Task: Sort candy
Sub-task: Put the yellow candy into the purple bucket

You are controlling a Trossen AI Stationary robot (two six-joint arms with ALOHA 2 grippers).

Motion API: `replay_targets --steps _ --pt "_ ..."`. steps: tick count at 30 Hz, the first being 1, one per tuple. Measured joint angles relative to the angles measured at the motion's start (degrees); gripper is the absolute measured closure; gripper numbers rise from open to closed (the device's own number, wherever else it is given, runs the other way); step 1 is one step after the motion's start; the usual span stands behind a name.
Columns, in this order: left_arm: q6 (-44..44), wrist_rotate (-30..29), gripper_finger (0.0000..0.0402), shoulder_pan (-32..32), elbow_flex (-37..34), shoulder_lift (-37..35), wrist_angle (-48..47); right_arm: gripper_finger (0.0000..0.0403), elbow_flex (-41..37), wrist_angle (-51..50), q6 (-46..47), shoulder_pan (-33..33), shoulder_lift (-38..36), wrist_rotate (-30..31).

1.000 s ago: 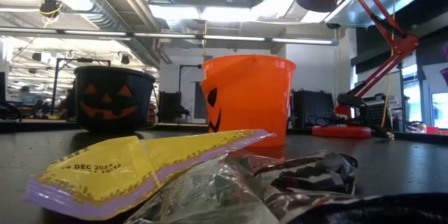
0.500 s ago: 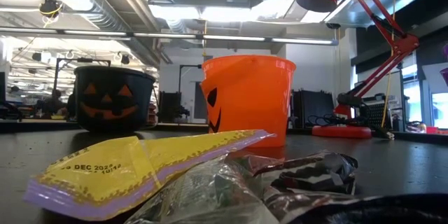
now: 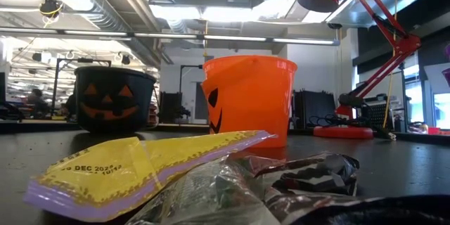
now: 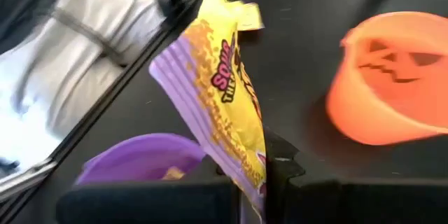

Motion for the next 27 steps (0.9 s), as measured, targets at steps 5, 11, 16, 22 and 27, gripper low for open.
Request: replay_targets --steps 5,11,16,22,27 --pt "13.5 10.7 0.0278 1.7 -15.8 -7.6 32.0 0.0379 0.0 -0.8 3.1 7.7 1.7 3.1" --pt "28.6 19.1 0.0297 5.4 -26.6 -9.4 60.9 0.0379 0.0 -5.7 11.3 14.5 4.2 6.7" --pt "28.9 19.8 0.0299 8.5 -28.5 -9.4 63.8 0.0379 0.0 -11.2 17.9 17.6 6.4 8.6" --pt "28.0 25.7 0.0298 10.3 -28.6 -9.4 64.4 0.0334 0.0 -12.2 20.9 19.9 8.0 9.1" --pt "27.3 27.6 0.0298 10.2 -28.6 -9.4 64.7 0.0263 0.0 -12.1 20.4 19.7 8.0 13.8"
